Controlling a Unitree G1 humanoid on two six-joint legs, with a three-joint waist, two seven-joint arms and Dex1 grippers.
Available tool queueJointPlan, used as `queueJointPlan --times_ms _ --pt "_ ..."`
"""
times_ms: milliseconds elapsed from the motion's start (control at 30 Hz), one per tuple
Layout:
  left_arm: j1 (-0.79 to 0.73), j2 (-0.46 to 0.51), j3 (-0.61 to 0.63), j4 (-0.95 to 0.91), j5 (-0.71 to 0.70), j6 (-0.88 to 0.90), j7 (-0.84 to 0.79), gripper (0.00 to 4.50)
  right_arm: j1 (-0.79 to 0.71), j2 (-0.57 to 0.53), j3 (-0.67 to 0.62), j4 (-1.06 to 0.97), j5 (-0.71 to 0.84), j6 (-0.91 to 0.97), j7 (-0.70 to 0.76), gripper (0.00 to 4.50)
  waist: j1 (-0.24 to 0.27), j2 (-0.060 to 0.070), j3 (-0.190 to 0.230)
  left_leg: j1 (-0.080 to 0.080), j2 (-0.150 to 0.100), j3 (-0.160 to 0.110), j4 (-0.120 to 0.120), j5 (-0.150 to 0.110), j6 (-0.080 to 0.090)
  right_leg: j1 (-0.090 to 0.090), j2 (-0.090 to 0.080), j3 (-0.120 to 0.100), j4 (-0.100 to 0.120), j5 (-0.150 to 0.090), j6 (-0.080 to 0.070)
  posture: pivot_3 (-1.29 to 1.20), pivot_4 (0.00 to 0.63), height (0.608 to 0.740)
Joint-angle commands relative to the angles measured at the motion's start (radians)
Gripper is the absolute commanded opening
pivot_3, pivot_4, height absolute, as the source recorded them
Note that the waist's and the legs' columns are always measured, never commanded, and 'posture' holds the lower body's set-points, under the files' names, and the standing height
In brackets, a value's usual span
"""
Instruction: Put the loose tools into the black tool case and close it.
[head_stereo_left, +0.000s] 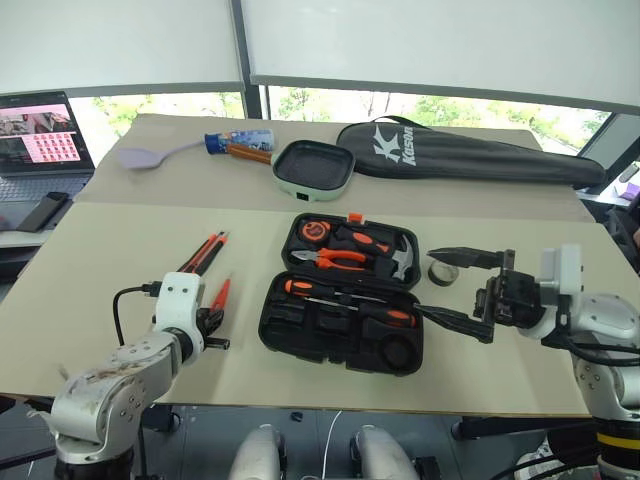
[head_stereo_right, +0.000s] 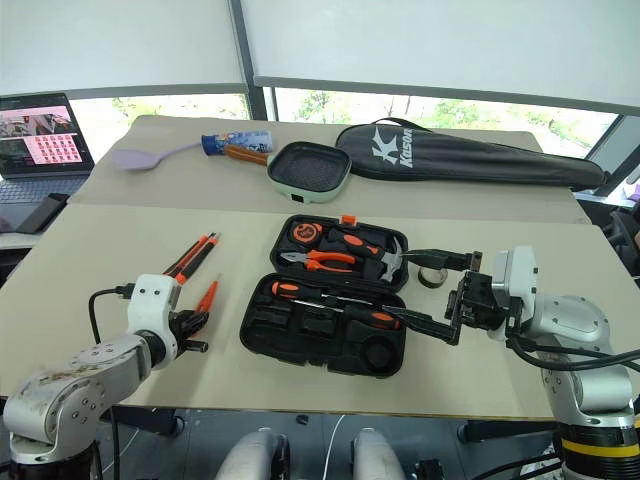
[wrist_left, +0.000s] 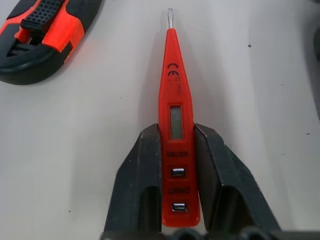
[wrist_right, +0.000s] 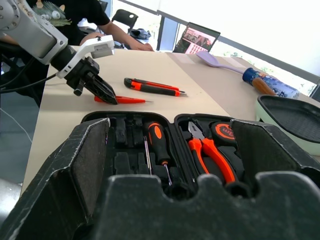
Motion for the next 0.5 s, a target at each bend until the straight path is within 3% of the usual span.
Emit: queueJointPlan --times_ms 33,167,233,367,500 --pt "0.05 0.05 0.065 0.021 -0.024 -0.157 -0.176 0.45 0.01 -0.007 -0.018 -0.045 0.012 0.01 -0.02 4.5 -0.001 0.0 0.0 0.0 0.0 0.0 0.0 0.0 0.0 0.0 0.0 0.0 0.0 0.0 0.0 0.0 0.15 0.74" --pt "0.068 0.202 0.123 0.138 -0.019 -0.501 -0.579 0.45 0.05 -0.011 -0.032 -0.051 0.01 0.008 -0.029 4.5 0.0 -0.002 0.001 -0.003 0.001 0.0 -0.001 0.0 0.0 -0.005 0.0 -0.001 0.001 -0.001 -0.002 0.0 0.15 0.74" --pt "0.02 0.289 0.07 0.219 0.021 -0.687 -0.792 0.45 0.061 -0.012 -0.039 -0.048 0.008 0.006 -0.036 4.5 0.006 -0.001 0.002 -0.006 0.001 0.002 -0.001 0.001 -0.001 -0.008 0.0 -0.001 0.001 -0.001 -0.003 0.0 0.15 0.74" --pt "-0.17 0.393 -0.131 0.342 0.12 -0.926 -1.088 0.45 0.083 -0.013 -0.043 -0.051 0.003 0.003 -0.042 4.5 0.024 -0.001 0.002 -0.008 0.0 0.008 -0.001 0.001 -0.001 -0.009 -0.001 -0.001 -0.001 -0.003 -0.006 0.0 0.15 0.74" --pt "-0.403 0.406 -0.35 0.441 0.25 -1.015 -1.237 0.45 0.14 -0.031 -0.077 -0.085 0.022 0.032 -0.051 4.5 0.027 -0.001 0.002 -0.012 0.0 0.01 -0.001 0.001 -0.001 -0.01 -0.001 -0.001 -0.004 0.0 -0.001 0.0 0.15 0.74"
